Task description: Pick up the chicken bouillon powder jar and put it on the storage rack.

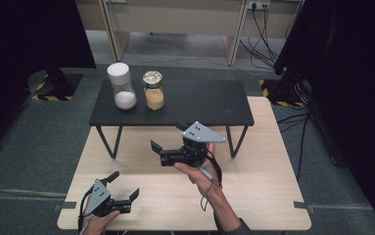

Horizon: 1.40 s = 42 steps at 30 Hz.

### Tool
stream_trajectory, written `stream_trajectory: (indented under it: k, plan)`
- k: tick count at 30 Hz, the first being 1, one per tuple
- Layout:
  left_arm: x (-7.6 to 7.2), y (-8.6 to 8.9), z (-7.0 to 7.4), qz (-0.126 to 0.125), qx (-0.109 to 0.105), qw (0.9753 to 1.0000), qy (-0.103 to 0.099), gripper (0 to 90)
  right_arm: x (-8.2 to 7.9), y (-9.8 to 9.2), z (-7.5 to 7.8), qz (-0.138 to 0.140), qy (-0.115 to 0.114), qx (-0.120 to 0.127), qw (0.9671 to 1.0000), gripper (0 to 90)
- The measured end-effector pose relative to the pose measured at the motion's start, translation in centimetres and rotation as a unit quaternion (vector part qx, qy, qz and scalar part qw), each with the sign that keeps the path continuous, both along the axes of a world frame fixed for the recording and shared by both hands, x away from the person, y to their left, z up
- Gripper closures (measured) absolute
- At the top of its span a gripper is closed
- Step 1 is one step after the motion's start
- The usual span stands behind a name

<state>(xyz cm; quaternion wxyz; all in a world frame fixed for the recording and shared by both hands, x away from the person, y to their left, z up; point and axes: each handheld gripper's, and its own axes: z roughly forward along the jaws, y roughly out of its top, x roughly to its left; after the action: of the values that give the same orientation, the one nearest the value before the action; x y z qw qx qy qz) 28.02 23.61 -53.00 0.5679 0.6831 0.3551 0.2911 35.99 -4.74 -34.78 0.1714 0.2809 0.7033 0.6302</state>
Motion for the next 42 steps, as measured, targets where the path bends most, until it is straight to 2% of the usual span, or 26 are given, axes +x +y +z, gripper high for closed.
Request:
stream_trajectory:
  k: [21, 28, 42]
  plan:
    - [0.0, 0.0, 0.0, 0.000, 0.000, 1.0000, 0.000, 3.7, -2.7, -1.3, -3.3, 0.016, 0.007, 0.000, 0.9998, 1.1]
    - [0.0, 0.0, 0.0, 0.000, 0.001, 1.0000, 0.000, 3.7, -3.3, -1.7, -4.7, 0.020, 0.013, 0.001, 0.9997, 1.1]
    - [0.0, 0.0, 0.0, 0.000, 0.000, 1.0000, 0.000, 3.7, -3.6, -3.1, -7.2, 0.008, 0.018, -0.006, 0.9998, 1.1]
